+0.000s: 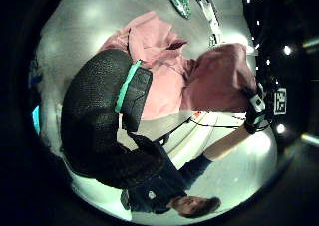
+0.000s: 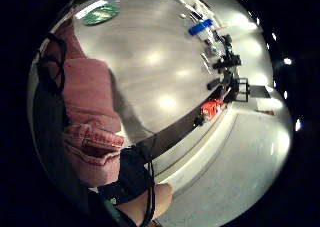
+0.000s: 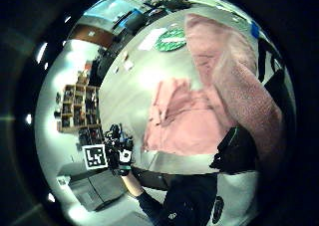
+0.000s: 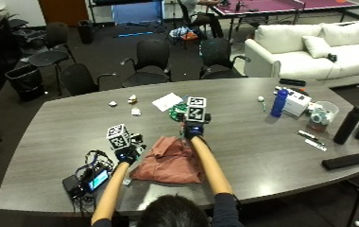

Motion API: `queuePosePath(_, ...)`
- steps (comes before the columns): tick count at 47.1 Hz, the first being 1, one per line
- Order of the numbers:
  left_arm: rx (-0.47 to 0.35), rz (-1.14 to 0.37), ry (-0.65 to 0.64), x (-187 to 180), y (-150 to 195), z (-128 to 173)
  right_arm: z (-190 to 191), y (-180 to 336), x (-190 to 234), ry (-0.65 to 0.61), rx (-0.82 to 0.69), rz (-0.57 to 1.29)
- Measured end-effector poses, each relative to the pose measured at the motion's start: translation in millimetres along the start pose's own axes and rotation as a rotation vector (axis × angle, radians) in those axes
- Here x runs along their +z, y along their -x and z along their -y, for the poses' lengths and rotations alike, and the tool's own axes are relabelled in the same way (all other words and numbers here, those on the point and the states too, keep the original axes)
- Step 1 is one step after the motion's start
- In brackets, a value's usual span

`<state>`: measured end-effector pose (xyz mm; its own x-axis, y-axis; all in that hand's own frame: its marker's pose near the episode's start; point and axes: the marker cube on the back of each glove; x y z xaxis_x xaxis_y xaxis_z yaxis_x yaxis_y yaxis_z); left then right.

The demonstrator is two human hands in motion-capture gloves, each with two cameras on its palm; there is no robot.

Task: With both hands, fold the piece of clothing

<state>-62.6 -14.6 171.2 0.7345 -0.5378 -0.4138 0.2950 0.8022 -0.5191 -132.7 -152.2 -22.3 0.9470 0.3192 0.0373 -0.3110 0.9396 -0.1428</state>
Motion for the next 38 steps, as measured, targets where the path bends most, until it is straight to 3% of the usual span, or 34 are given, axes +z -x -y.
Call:
queuePosePath(3, 0.012, -0.005, -0.028, -3.0, 9.8, 5.7, -0.1, 52.2, 21.3, -0.025, -0.093, -0.013)
queuePosePath(9, -0.034, 0.024, -0.076, -12.3, 31.6, -2.9, -37.0, 153.2, 96.6, 0.261, -0.218, -0.071)
queuePosePath(16, -0.066, 0.032, -0.104, -12.6, 51.1, -3.4, -42.7, 193.7, 142.5, 0.365, -0.353, 0.005)
queuePosePath(26, -0.102, 0.004, -0.068, -13.9, 65.0, 0.8, -28.6, 173.4, 94.9, 0.072, -0.442, 0.387)
queuePosePath(30, -0.094, 0.016, -0.073, -16.6, 64.6, 0.7, -33.4, 150.2, 67.5, 0.054, -0.467, 0.455)
queuePosePath(32, -0.097, 0.025, -0.088, -22.4, 62.9, -4.2, -39.6, 140.9, 55.5, 0.011, -0.459, 0.443)
queuePosePath(35, -0.097, 0.036, -0.109, -32.5, 59.4, -11.2, -35.2, 123.3, 42.3, -0.17, -0.43, 0.364)
queuePosePath(38, -0.094, 0.037, -0.123, -39.8, 56.6, -15.1, -31.1, 111.6, 38.2, -0.221, -0.421, 0.345)
